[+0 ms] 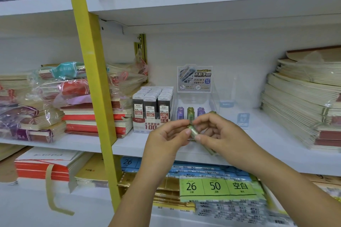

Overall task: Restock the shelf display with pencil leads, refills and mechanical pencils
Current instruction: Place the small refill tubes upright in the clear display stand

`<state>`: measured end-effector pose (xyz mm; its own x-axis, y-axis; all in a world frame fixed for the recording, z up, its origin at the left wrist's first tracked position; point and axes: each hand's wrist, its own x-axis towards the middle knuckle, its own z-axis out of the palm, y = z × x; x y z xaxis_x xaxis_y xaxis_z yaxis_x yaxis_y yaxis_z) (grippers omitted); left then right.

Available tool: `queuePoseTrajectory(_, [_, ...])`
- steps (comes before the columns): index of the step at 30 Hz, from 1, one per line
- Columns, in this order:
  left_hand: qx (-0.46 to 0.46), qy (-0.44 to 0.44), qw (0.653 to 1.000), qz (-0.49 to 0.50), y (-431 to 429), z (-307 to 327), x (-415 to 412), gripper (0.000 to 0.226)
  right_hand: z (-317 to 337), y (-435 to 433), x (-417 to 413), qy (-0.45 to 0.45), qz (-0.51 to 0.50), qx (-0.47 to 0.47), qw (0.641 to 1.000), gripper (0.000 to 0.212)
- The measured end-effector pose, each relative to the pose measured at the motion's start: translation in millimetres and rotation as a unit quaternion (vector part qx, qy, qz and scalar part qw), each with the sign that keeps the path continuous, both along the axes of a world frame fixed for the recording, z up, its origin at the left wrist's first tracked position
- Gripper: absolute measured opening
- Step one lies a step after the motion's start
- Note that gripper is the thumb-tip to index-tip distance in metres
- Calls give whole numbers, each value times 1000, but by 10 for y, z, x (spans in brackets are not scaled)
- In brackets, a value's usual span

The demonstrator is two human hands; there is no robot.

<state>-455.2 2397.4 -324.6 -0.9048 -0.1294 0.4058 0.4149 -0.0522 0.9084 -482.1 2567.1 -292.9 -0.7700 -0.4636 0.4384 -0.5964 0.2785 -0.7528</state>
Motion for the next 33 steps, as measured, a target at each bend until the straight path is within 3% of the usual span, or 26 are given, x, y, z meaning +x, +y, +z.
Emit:
queuePoseTrajectory(2, [-99,20,993,62,-6,-51,-49,25,56,2,-30,3,-3,3,1000,38])
queuePoseTrajectory(5, [-300,63,936,174,-15,-142,-104,28,220,66,-121,67,-60,-90,992,44])
queuePoseTrajectory(9, [-420,97,880,201,-21,-234,-176,38,398,200,-246,162,-141,-230,949,37])
queuePoseTrajectory(15, [-431,112,872,206,-57,-311,-216,39,314,189,-456,200,-199,-174,944,37])
queuePoseTrajectory(22, [-425,117,877,192,-89,-319,-215,39,129,194,-642,133,-182,-72,972,36])
queuePoseTrajectory(33, [-429,115,876,187,-97,-336,-216,40,78,248,-724,89,-196,33,976,24])
